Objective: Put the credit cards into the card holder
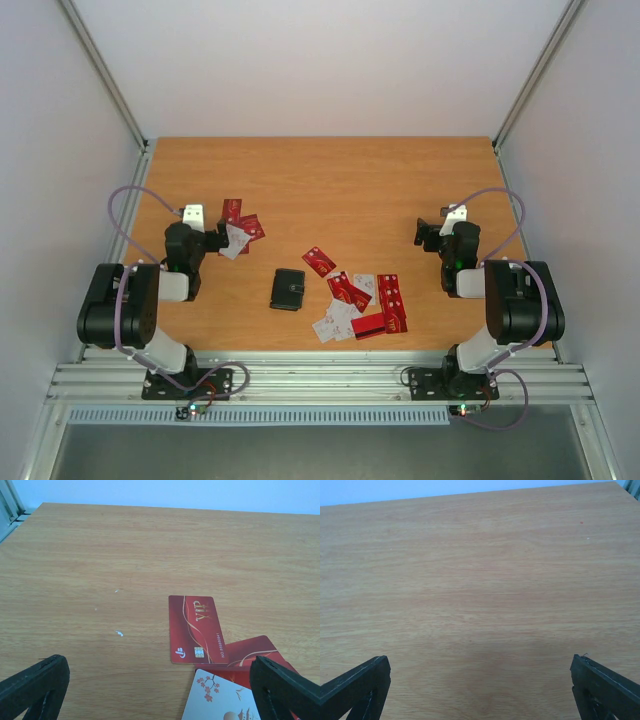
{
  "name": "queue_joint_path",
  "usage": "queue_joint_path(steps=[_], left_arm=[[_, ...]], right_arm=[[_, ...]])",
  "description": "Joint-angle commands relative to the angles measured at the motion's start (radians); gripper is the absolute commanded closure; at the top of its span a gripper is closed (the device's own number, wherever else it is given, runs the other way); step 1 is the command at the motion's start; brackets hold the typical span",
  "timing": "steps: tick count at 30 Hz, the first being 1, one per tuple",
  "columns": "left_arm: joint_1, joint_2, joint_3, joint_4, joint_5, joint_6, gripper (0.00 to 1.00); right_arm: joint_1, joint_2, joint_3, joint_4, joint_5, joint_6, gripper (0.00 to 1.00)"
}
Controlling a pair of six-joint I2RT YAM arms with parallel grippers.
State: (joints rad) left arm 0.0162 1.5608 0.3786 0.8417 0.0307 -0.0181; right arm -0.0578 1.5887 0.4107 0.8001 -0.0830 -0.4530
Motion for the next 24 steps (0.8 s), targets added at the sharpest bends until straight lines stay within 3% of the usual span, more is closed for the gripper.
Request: queue_joint_path(steps=[1,16,21,24], left_arm=[[0.002,0.004,0.019,0.075,-0.001,0.015,0.01],[0.003,-0.017,0.013,0.070,0.013,0.012,0.01],[0.000,-0.196,-0.035,0.015,0.041,0.044,0.01],[-0.001,-0.350,-0.005,-0.171,0.006,0.004,0.01]], right_arm=[[-0.005,0.001,0.014,0.024,-0.007,0.003,0.01],[-0.014,0.002,0.017,0.022,-0.028,0.006,0.01],[0.008,-0.120,-0.027,-0.010,0.040,0.007,0.01],[0.016,-0.256,-0.005,-0.150,0.106,0.025,0.01]])
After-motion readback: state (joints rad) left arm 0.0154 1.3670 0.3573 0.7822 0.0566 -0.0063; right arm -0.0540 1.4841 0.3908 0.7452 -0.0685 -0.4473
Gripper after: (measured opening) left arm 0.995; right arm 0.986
